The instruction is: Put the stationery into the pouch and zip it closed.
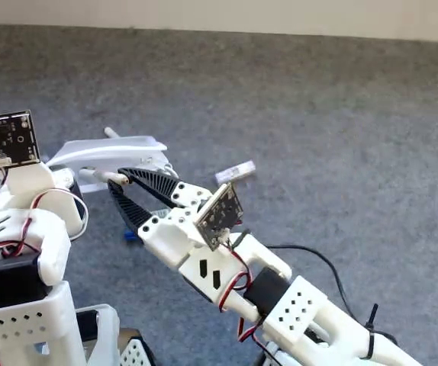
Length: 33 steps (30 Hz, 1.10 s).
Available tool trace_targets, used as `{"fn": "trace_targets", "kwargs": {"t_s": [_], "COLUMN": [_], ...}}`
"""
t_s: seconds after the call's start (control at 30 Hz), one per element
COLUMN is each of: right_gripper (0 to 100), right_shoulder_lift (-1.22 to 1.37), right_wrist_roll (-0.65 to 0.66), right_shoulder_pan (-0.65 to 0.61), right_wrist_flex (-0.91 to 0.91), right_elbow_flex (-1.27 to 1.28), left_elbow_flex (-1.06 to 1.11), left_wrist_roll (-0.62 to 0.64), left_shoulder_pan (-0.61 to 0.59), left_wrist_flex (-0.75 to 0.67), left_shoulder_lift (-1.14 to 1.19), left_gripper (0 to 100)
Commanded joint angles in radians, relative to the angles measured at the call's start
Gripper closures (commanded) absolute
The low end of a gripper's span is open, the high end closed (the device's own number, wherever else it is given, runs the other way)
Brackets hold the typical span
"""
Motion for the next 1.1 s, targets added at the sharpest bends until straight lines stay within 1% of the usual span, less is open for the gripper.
{"fn": "trace_targets", "kwargs": {"t_s": [0.0, 0.17, 0.53, 0.63, 0.8, 0.93, 1.07], "right_gripper": [98.5, 89.8, 89.6, 89.6, 89.6, 89.4, 89.4], "right_shoulder_lift": [-0.01, -0.012, -0.015, -0.015, -0.082, -0.182, -0.199], "right_wrist_roll": [0.012, 0.009, 0.009, 0.009, -0.002, -0.103, -0.117], "right_shoulder_pan": [-0.013, -0.013, -0.012, -0.01, 0.058, 0.142, 0.189], "right_wrist_flex": [-0.012, -0.01, 0.004, 0.053, 0.133, 0.26, 0.433], "right_elbow_flex": [-0.01, -0.007, -0.007, -0.016, -0.018, -0.081, -0.2], "left_elbow_flex": [-0.025, -0.025, -0.025, -0.024, -0.004, 0.01, 0.008], "left_wrist_roll": [0.011, 0.012, 0.012, 0.012, 0.012, 0.012, 0.012], "left_shoulder_pan": [-0.001, -0.001, -0.001, -0.001, -0.001, -0.001, -0.001], "left_wrist_flex": [-0.025, -0.025, -0.026, -0.025, -0.029, -0.031, -0.031], "left_shoulder_lift": [-0.001, -0.001, 0.004, 0.004, -0.001, -0.001, -0.001], "left_gripper": [99, 99, 99, 99, 99, 99, 99]}}
